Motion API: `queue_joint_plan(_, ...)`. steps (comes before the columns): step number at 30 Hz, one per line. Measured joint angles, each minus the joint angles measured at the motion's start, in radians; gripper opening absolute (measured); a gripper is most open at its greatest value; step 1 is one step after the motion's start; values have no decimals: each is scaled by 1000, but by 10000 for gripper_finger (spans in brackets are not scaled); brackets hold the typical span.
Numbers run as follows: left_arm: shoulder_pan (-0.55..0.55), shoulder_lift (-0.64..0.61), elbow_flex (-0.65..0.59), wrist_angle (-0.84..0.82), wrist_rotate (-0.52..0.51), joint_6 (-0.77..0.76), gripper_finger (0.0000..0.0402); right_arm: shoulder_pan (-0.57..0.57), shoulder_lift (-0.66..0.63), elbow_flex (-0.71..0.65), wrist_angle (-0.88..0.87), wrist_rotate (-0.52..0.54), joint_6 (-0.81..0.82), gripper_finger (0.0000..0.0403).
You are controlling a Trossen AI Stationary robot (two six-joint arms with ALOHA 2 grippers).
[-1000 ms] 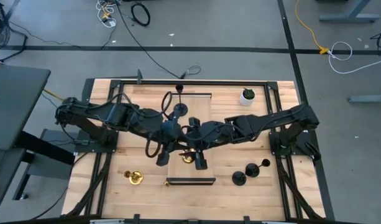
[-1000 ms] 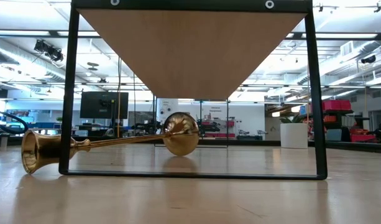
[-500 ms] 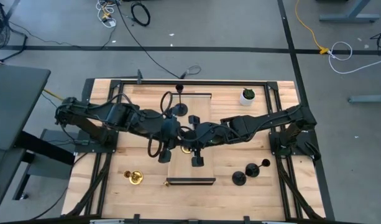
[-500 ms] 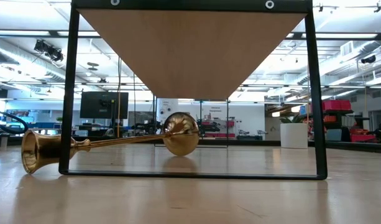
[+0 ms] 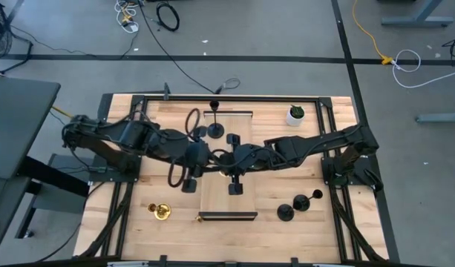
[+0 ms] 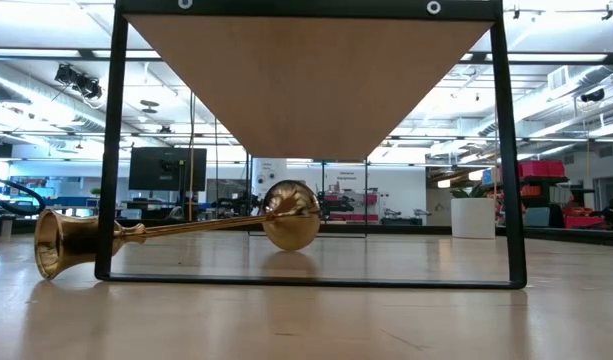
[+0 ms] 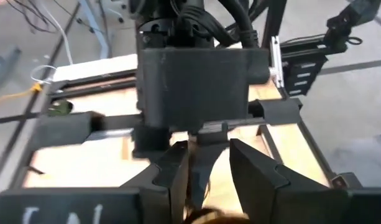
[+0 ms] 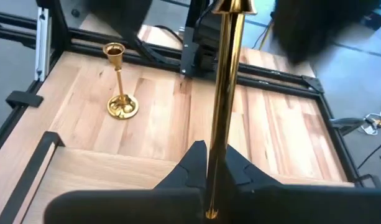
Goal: Pick & Place candle stick holders
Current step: Put the golden candle holder on the shelf aligned with the black candle holder
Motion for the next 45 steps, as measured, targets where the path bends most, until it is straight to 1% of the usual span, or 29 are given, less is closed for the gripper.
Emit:
queue_joint_plan(3, -8, -31, 0, -1, -28, 10, 136, -4, -14, 0, -4, 6, -2, 4)
queue_joint_plan(7, -17, -54, 2, -4, -40, 31, 173, -6, -36, -1, -25, 22, -8, 4)
queue_joint_plan(12, -33, -85, 2, -81, -119, 24, 226, -7, -54, -2, -56, 32, -4, 4)
queue_joint_plan(15, -36, -112, 2, -122, -138, 8, 246, -6, -64, -2, -73, 59, -4, 4)
queue_joint_plan(19, -35, -151, 2, -195, -167, -60, 254, -10, -93, -3, -94, 135, -2, 4)
queue_joint_plan(23, -36, -183, 2, -246, -170, -107, 250, -20, -162, -3, -118, 201, 16, 4)
queue_joint_plan(25, -36, -194, 2, -278, -177, -118, 248, -26, -207, -27, -102, 233, 20, 4)
queue_joint_plan(27, -36, -204, 2, -294, -192, -136, 248, -37, -266, -88, -75, 251, 24, 4)
queue_joint_plan(30, -36, -208, 2, -318, -219, -140, 248, -59, -383, -241, 56, 248, 58, 4)
queue_joint_plan(34, -36, -213, 1, -322, -252, -129, 248, -86, -531, -496, 339, 204, 52, 4)
queue_joint_plan(37, -36, -212, 1, -325, -322, -124, 248, -106, -609, -672, 569, 151, 41, 4)
queue_joint_plan(40, -36, -212, 1, -337, -373, -124, 248, -138, -638, -808, 749, 119, 45, 4)
queue_joint_plan(45, -34, -212, -32, -336, -434, -132, 248, -216, -616, -946, 906, 59, 82, 4)
